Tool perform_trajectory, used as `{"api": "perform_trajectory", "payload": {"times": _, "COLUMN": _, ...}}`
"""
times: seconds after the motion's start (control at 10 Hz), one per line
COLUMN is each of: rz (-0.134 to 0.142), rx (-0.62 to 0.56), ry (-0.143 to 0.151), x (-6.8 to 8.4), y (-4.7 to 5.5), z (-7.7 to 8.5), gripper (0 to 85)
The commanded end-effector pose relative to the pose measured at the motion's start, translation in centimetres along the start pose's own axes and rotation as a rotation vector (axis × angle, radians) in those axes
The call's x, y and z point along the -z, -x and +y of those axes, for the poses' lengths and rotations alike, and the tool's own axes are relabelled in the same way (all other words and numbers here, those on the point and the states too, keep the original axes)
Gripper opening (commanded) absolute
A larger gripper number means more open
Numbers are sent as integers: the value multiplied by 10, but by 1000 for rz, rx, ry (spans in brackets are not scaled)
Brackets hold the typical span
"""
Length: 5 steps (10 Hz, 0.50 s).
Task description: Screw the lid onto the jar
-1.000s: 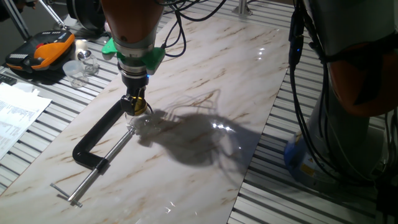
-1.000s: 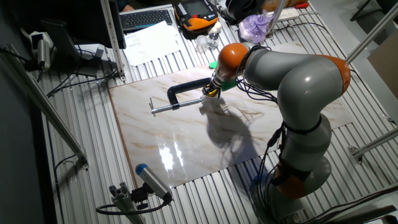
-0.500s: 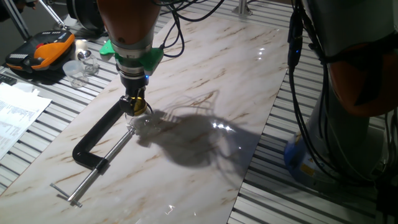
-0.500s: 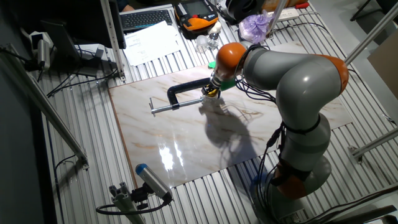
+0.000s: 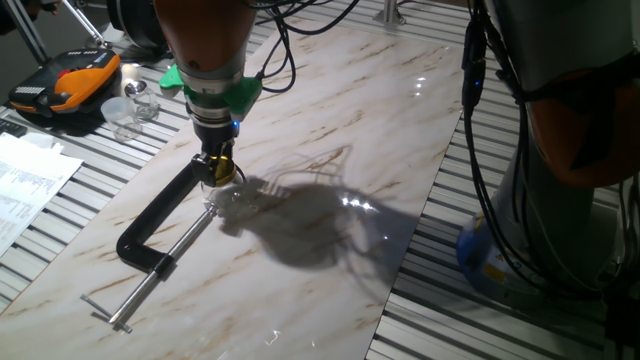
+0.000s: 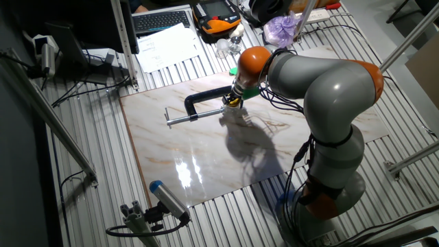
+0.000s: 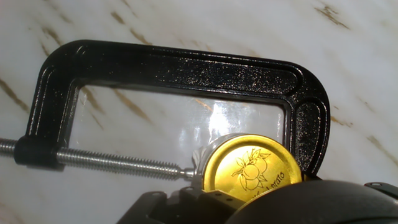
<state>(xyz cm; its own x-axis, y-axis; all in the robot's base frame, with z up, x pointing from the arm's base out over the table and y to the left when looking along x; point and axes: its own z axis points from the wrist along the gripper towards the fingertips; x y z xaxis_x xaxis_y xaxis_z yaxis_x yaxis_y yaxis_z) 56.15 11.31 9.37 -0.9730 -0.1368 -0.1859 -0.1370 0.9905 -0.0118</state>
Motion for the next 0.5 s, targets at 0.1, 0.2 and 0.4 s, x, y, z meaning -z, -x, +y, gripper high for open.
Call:
{"api": "perform_trajectory", "payload": {"times": 0.1, "rz": 1, "rx": -1, "ry": 1, "x": 0, "y": 0, "z": 0, "gripper": 0}}
{"api": "perform_trajectory", "payload": {"times": 0.2, "rz": 3, "rx": -1, "ry": 1, "x": 0, "y": 0, "z": 0, "gripper": 0}}
{"api": "perform_trajectory", "payload": {"times": 0.4, "rz": 6, "rx": -1, "ry": -1, "x": 0, "y": 0, "z": 0, "gripper": 0}}
